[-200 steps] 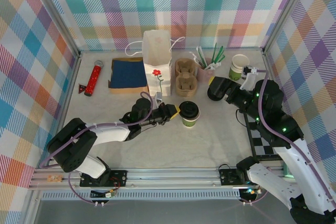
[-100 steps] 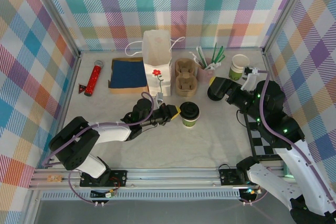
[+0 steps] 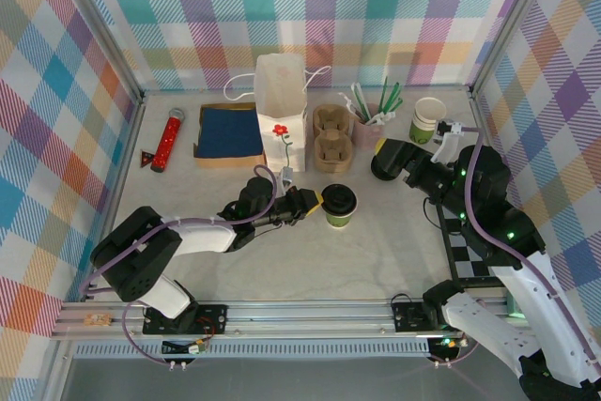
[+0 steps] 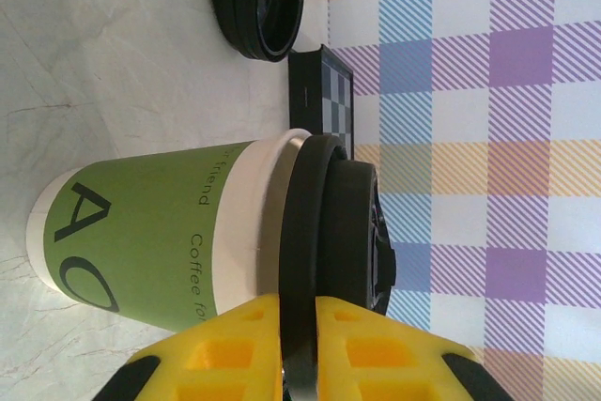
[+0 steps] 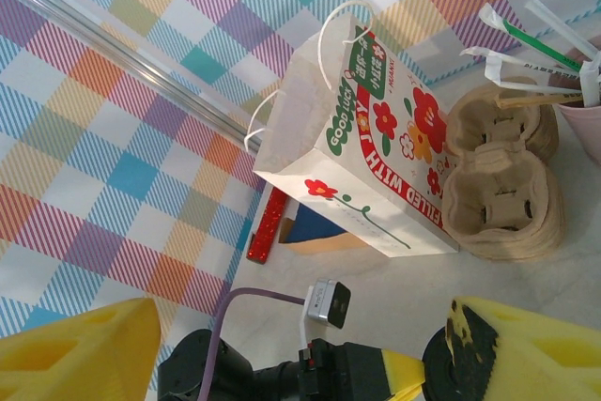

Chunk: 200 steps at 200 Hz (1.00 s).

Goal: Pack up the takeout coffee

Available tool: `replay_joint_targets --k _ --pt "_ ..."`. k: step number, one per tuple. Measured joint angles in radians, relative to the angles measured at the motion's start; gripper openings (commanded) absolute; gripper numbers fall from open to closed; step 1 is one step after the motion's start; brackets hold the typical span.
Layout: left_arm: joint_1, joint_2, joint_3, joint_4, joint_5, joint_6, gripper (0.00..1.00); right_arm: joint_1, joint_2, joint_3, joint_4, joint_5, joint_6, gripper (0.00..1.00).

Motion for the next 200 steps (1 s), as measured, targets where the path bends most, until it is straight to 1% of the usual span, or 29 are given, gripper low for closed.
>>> replay_joint_targets --k 38,96,200 --pt "0.000 0.013 0.000 0.000 0.000 0.002 0.17 0.000 0.000 0.000 0.000 0.000 0.000 0.79" --pt "0.000 0.019 0.000 -0.001 0.000 0.008 0.24 0.000 0.000 -0.006 0.001 -0.001 0.000 0.78" --pt "0.000 0.019 0.009 -0.008 0.000 0.031 0.24 0.000 0.000 -0.006 0.001 -0.005 0.001 0.78"
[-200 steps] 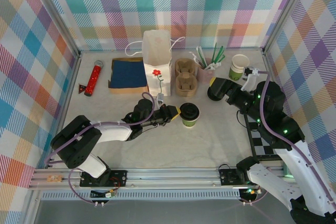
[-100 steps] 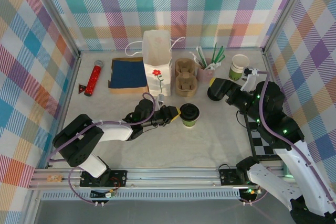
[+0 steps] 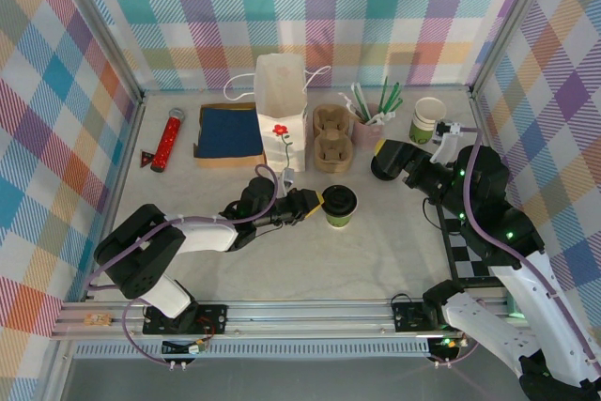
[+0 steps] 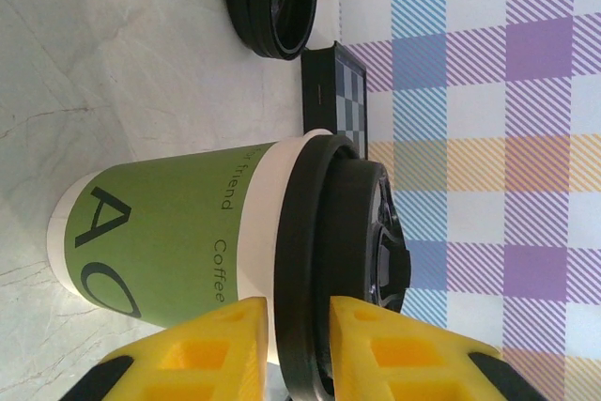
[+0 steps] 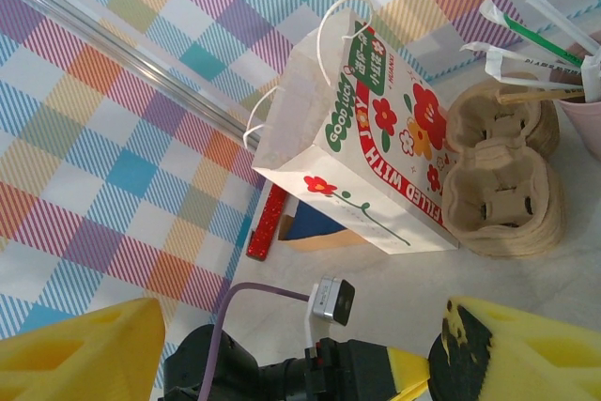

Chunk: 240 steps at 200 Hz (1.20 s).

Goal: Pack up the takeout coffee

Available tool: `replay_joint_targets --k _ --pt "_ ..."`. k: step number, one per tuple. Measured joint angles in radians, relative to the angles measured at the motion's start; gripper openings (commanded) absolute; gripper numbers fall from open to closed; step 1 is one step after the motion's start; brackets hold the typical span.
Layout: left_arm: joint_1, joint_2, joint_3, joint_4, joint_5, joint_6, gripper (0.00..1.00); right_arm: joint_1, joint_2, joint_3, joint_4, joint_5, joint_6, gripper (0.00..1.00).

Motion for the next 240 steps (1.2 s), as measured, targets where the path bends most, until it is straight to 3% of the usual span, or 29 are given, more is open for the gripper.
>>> replay_joint_targets --k 240 --pt "0.000 0.041 0.031 -0.002 0.000 0.025 0.30 0.000 0.001 -0.005 0.020 -0.003 -0.001 0.78"
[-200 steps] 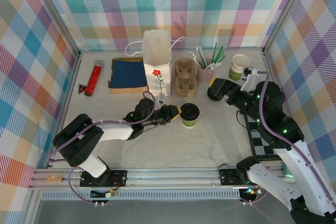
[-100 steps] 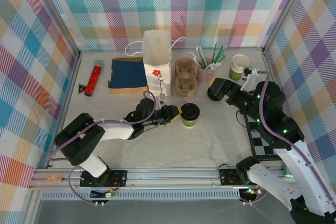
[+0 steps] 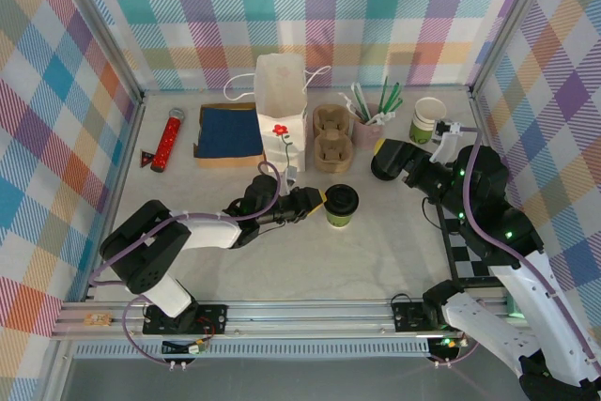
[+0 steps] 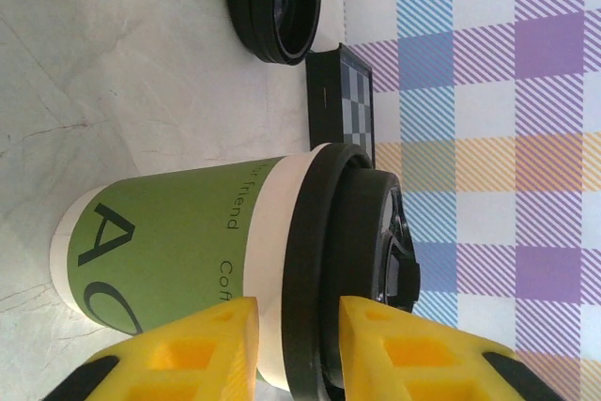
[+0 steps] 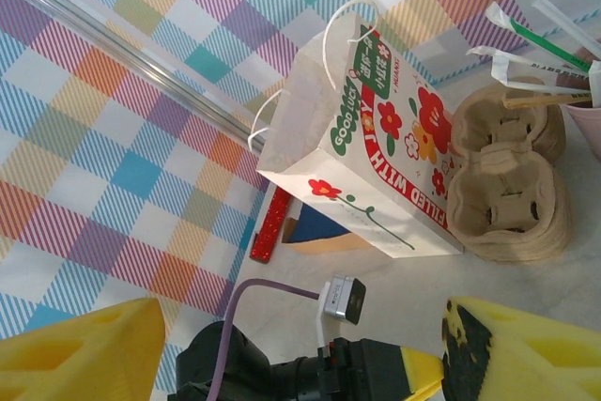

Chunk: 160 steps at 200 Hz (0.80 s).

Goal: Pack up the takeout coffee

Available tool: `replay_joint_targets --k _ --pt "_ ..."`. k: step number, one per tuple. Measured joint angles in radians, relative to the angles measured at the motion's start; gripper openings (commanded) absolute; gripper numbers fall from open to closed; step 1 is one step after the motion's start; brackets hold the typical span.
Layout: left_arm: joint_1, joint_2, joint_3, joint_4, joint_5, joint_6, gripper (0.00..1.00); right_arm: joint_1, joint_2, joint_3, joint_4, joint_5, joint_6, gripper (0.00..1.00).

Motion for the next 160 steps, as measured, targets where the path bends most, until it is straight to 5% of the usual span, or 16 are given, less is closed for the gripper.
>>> replay_joint_targets --k 63,160 --pt "0.000 -0.030 0.005 -0.092 -0.004 0.047 0.59 -0.005 0.076 0.013 -0.097 0.039 -0.050 0.84" --pt "-0.012 -0.209 0.133 -0.439 -0.072 0.191 0.70 -0.129 0.376 0.032 -0.281 -0.080 -0.156 0.83"
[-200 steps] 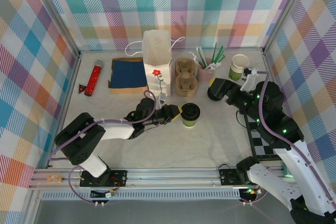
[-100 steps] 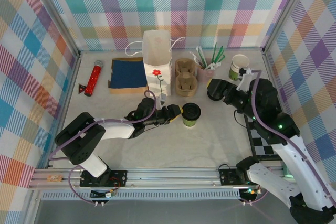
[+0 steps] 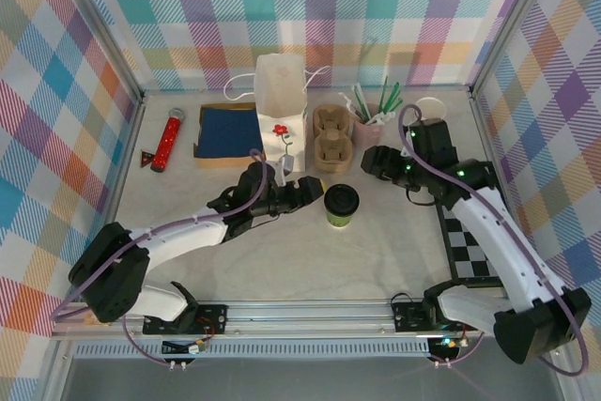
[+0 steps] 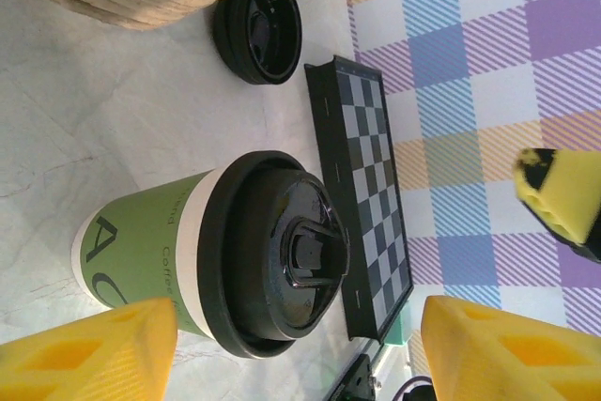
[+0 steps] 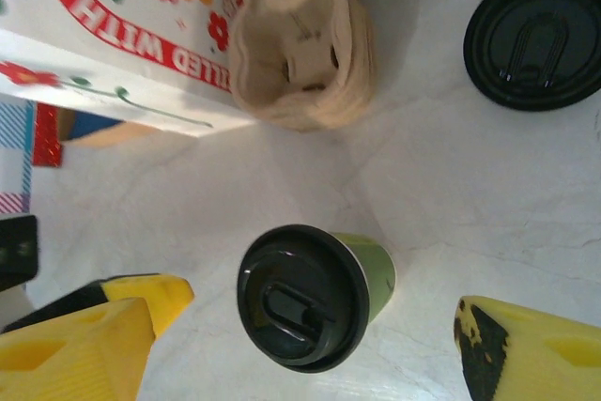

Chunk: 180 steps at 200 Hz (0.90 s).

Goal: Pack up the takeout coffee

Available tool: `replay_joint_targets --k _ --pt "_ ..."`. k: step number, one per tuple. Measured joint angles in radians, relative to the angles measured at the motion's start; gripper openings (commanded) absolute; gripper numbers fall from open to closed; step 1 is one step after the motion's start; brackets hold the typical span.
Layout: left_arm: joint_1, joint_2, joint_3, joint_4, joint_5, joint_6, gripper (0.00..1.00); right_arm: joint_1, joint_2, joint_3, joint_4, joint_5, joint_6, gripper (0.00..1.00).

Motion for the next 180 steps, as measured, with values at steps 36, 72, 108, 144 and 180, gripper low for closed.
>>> replay_joint_targets --k 36,72,108,144,180 --pt "-0.031 0.066 0.039 -0.064 -0.011 0.035 0.70 -0.002 0.095 -0.045 0.006 -0.079 -0.032 0.80" --pt "-0.037 0.101 0.064 -0.108 -0.017 0.053 0.70 -0.002 0.140 -0.087 0.023 -0.135 -0.053 0.77" --pt "-0.041 0.114 0.091 -0.111 -0.019 0.067 0.70 -0.002 0.164 -0.112 0.047 -0.170 -0.067 0.70" --pt "-0.041 0.137 0.095 -0.111 -0.019 0.068 0.67 -0.002 0.202 -0.129 0.082 -0.193 -0.072 0.62" --pt "-0.041 0.161 0.095 -0.105 -0.019 0.071 0.61 -0.002 0.232 -0.138 0.106 -0.207 -0.072 0.58"
